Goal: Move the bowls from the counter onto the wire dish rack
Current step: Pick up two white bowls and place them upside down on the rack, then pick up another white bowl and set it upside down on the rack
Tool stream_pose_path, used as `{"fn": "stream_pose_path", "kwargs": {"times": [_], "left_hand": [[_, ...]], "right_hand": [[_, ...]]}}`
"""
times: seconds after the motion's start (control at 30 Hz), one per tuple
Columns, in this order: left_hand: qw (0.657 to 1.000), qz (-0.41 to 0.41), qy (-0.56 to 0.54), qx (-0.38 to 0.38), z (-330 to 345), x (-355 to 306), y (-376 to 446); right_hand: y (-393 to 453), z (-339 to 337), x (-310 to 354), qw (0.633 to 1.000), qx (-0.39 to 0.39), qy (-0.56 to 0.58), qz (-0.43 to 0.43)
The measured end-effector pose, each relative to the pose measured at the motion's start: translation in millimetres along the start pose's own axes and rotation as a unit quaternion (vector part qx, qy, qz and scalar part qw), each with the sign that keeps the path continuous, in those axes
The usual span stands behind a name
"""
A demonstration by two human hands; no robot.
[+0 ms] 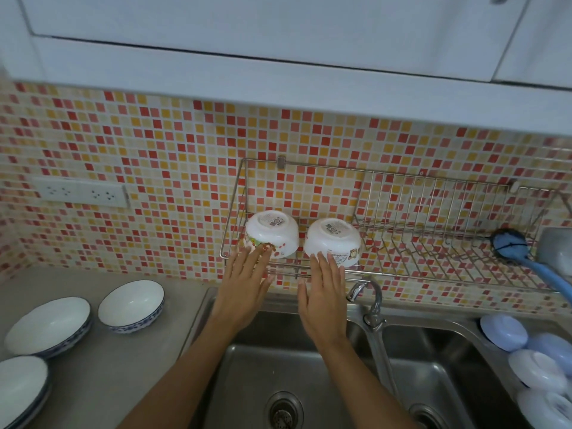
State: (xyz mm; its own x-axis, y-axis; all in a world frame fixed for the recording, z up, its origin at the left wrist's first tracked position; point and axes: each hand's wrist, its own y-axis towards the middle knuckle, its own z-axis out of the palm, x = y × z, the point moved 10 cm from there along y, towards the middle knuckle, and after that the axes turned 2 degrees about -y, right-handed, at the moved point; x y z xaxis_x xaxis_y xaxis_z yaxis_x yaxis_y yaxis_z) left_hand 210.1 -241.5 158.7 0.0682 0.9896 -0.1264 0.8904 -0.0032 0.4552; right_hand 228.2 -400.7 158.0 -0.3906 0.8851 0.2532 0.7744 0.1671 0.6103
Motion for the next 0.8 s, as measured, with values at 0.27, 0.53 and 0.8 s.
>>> {"fn": "stream_pose_path", "kwargs": {"times": [0.27, 0.53, 0.8], "left_hand": [[0.997, -0.049, -0.065, 0.005, 1.6, 23.9, -67.4], [0.962, -0.261, -0.046, 0.060, -7.6, 131.9, -226.0], [0.886, -0.461, -0.046, -0.002, -64.0, 253.2, -386.6]], "right_hand": [[-62.0, 30.9, 37.2, 0.995, 0.071, 0.055, -0.032], [-168.2, 103.6, 143.6, 0.948, 0.258, 0.135, -0.127], [-250.2, 136.9, 274.4, 0.868, 0.422, 0.207, -0.161]]}}
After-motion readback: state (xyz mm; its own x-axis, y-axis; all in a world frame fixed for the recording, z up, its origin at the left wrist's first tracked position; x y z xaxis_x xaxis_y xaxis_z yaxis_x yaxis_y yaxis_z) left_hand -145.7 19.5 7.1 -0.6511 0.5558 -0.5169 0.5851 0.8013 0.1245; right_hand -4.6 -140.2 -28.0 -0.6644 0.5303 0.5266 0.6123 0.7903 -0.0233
